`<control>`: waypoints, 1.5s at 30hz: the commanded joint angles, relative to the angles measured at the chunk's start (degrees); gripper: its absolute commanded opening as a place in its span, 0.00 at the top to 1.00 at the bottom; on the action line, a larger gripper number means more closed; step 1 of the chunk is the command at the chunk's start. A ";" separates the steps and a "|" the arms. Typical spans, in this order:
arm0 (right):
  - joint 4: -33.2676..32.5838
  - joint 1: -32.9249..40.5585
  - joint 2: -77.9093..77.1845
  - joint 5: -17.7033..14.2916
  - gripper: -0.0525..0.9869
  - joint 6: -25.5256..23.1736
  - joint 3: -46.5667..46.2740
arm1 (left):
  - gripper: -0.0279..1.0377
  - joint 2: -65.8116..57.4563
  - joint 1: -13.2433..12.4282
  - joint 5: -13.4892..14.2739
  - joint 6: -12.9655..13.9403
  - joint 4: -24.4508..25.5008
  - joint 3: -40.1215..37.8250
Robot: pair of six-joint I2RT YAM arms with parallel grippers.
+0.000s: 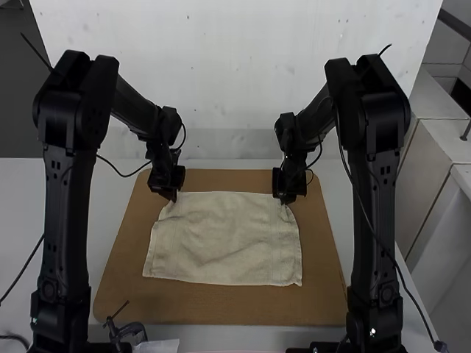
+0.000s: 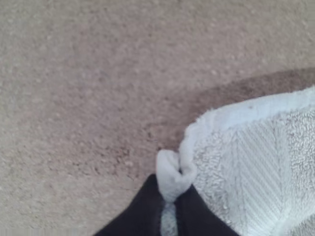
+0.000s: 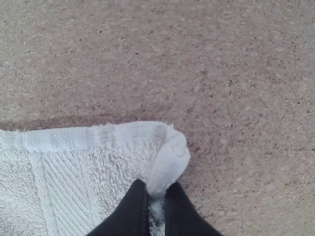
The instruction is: Fold the towel.
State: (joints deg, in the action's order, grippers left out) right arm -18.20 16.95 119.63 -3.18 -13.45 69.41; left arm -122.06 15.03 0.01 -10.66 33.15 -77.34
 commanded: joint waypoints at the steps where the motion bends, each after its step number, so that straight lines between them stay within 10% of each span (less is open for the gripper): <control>1: 2.99 -1.48 -1.51 -1.57 0.94 1.06 0.64 | 0.96 5.87 0.97 1.40 -1.21 0.16 1.05; 7: 5.72 -1.31 -6.61 -2.44 0.94 1.50 1.35 | 0.96 10.79 0.71 7.02 -0.59 0.25 -0.09; 30: 4.75 3.35 -22.78 -4.73 0.94 3.35 -14.91 | 0.96 36.81 2.20 7.46 -1.30 -6.69 23.99; 45: -4.66 8.98 -36.05 -6.84 0.94 0.36 -27.04 | 0.96 51.22 14.07 7.28 -3.23 -4.76 42.62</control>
State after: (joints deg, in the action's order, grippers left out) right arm -22.20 25.08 86.56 -8.12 -11.84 43.75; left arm -73.76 27.94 6.66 -13.15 28.08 -36.58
